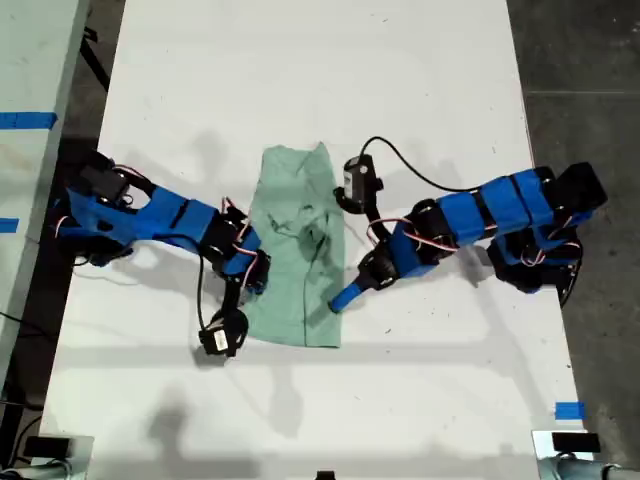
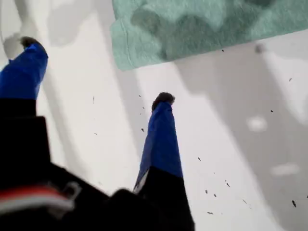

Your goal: Fold tshirt

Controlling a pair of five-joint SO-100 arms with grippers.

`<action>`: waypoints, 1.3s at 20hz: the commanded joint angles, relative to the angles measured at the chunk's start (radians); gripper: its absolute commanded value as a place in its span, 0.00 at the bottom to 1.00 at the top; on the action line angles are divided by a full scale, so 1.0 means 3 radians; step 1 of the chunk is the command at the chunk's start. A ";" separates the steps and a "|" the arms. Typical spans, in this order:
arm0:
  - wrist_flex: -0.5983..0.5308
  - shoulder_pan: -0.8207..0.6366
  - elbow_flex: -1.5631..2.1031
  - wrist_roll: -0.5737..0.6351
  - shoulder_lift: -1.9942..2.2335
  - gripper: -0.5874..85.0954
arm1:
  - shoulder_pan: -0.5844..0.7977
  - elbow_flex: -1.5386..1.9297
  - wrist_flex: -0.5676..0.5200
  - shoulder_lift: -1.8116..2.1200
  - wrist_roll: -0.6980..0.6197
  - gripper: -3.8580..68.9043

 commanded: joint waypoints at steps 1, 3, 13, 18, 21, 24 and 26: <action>-0.0010 -0.0128 -0.0828 0.0184 -0.0445 0.01 | 0.0000 -0.0010 -0.0143 0.0291 0.0046 0.64; -0.0286 -0.0220 -0.0859 0.0409 -0.0736 0.06 | -0.0005 0.0005 -0.0174 0.0291 0.0061 0.64; 0.0695 -0.0061 -0.0828 0.0302 -0.0107 0.28 | -0.0020 0.0133 -0.0205 0.0332 0.0112 0.64; 0.0706 0.0327 -0.0532 0.0000 0.0726 0.29 | -0.0051 0.0123 -0.0092 0.0435 0.0174 0.65; 0.0706 0.0496 -0.0368 -0.0097 0.0915 0.29 | -0.0102 0.0046 -0.0061 0.0424 0.0235 0.65; 0.0685 0.0598 -0.0184 -0.0138 0.0823 0.31 | -0.0164 -0.0112 -0.0102 0.0215 0.0297 0.66; 0.0522 0.0654 -0.0077 -0.0138 0.0731 0.31 | -0.0225 -0.0378 -0.0077 -0.0097 0.0322 0.67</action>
